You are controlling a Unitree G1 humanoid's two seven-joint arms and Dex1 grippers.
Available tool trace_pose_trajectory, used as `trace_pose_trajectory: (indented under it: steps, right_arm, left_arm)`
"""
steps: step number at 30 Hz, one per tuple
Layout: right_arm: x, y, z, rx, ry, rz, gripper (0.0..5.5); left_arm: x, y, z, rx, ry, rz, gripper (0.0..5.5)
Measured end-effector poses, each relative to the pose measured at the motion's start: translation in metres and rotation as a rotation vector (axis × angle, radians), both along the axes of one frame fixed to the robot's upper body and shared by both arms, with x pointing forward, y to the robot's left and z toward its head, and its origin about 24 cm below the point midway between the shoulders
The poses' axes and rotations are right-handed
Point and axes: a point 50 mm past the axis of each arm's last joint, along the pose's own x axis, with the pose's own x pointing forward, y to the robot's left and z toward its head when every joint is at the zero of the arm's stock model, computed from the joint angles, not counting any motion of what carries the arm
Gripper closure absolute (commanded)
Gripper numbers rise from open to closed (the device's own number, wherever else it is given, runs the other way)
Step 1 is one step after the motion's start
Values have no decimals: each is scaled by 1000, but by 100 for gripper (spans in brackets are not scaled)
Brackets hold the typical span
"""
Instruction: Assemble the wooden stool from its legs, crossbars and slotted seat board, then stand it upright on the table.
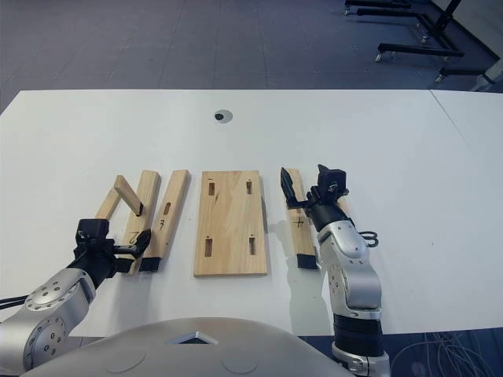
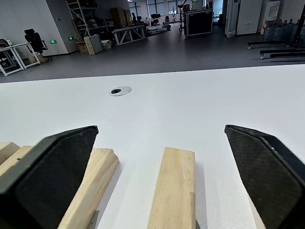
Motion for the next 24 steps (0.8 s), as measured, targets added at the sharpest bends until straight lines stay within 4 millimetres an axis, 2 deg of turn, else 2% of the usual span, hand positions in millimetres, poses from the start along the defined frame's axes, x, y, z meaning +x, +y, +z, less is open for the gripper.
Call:
trace_pose_trajectory:
  steps: [5,13,24]
  right_arm:
    - [0,-4,1,-3,-2,-16,60]
    - [0,-4,0,-3,-2,-21,60]
    - [0,-1,0,-31,-14,-16,60]
  left_arm:
    - [-4,2,-4,18,76,-5,27]
    - [-3,7,-4,39,108,2,27]
    - [-6,10,-4,5,143,3,192]
